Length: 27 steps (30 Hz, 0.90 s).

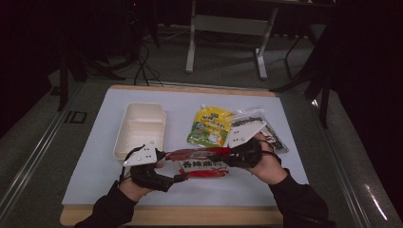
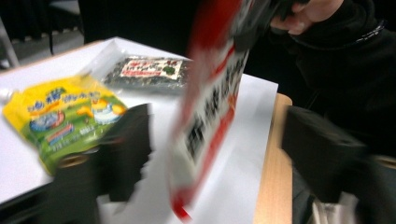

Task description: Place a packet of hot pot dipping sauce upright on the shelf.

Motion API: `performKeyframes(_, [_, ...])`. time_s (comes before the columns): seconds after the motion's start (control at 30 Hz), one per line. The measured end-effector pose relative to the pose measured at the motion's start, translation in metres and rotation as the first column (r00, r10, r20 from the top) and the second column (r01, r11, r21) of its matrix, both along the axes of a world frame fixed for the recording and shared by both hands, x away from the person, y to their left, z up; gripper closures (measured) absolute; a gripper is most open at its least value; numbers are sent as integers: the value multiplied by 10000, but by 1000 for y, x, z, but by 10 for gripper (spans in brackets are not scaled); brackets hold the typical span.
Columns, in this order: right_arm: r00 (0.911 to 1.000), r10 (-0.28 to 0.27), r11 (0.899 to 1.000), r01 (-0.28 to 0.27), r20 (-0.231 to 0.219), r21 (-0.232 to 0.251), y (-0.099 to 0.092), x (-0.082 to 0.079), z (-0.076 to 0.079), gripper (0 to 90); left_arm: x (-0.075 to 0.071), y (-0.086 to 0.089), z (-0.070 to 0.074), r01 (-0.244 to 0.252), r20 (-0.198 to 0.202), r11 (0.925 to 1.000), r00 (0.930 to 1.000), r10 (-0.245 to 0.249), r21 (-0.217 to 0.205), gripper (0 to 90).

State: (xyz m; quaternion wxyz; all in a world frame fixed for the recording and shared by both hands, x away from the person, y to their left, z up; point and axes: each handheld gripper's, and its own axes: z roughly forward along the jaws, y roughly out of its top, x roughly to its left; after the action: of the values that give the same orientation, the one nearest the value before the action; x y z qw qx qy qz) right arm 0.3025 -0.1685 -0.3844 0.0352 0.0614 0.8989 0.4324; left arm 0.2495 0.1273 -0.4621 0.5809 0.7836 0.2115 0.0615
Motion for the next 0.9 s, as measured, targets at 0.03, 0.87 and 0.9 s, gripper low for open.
performKeyframes(0.03, [9999,-105,9999,105,31,52,-1,2,2,900,-1,1,-5,-93,-71,10000,9999,93,-5,111])
performKeyframes(0.87, [9936,-1130,9920,1127,17,566,30,69,29,900,-21,-16,-65,318,-182,9929,9994,-299,1150,23])
performKeyframes(0.9, [9935,-1138,9918,1135,17,580,32,72,30,900,-21,-17,-66,316,-133,9926,9995,-303,1171,23])
